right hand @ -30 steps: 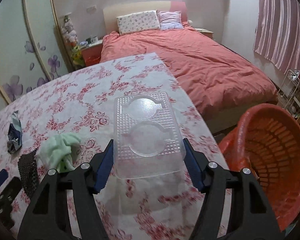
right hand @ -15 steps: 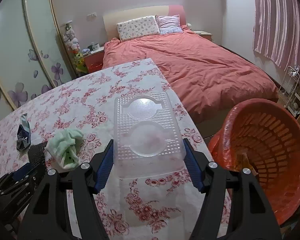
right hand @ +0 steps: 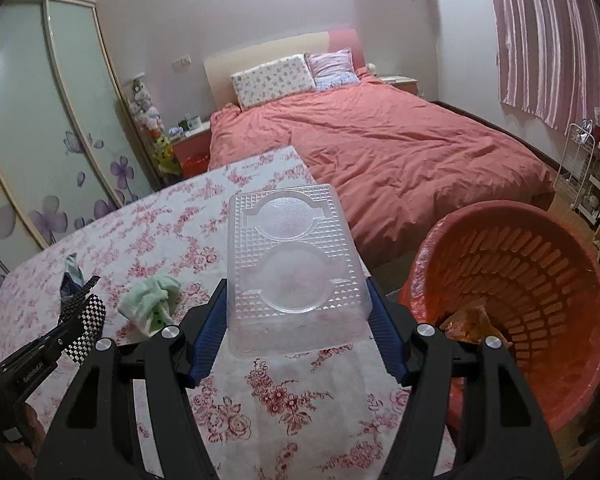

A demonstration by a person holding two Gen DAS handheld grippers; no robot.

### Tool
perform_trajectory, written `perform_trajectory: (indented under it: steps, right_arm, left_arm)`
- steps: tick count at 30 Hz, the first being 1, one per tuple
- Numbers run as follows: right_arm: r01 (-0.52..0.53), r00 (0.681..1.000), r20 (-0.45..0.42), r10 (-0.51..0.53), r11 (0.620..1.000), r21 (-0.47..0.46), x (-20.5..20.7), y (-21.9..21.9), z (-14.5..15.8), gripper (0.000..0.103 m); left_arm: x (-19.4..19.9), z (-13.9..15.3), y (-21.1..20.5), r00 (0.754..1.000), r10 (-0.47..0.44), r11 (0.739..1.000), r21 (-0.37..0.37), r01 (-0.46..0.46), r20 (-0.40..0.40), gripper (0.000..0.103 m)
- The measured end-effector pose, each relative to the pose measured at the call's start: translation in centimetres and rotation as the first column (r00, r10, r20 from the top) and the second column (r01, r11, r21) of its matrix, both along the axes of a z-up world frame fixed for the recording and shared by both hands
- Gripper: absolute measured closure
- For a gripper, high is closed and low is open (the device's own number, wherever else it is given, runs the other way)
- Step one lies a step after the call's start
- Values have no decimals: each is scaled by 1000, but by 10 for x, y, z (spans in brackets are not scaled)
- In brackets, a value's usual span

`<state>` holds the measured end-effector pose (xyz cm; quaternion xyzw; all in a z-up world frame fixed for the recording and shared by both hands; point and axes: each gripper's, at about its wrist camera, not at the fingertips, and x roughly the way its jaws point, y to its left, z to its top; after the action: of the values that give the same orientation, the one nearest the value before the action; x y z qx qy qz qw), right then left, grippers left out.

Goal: Collect trash
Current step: 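Carry the mesh pad with the left tool while the right tool carries the tray to the basket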

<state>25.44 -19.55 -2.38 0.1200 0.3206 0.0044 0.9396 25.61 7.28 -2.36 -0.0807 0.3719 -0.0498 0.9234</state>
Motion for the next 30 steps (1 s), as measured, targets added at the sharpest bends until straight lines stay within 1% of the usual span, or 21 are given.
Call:
perform_trajectory:
  steps: [7, 15, 18, 23, 30]
  right_arm:
    - [18, 997, 73, -20, 1000, 22, -26, -14, 18, 38]
    - [70, 983, 167, -70, 998, 3, -56, -31, 37, 38]
    - [100, 974, 205, -97, 995, -4, -67, -41, 44, 38]
    - [154, 958, 245, -148, 988, -8, -77, -57, 49, 38]
    - [218, 944, 252, -213, 976, 9, -84, -87, 41, 38]
  left_arm:
    - [-17, 31, -21, 996, -55, 998, -17, 56, 66, 87]
    - [-32, 60, -61, 981, -153, 986, -48, 160, 116, 87]
    - [-36, 69, -82, 971, -198, 977, -57, 207, 137, 88]
    - [-41, 79, -114, 952, -264, 957, -76, 278, 157, 90]
    - [-42, 83, -172, 912, -370, 918, -83, 389, 178, 90]
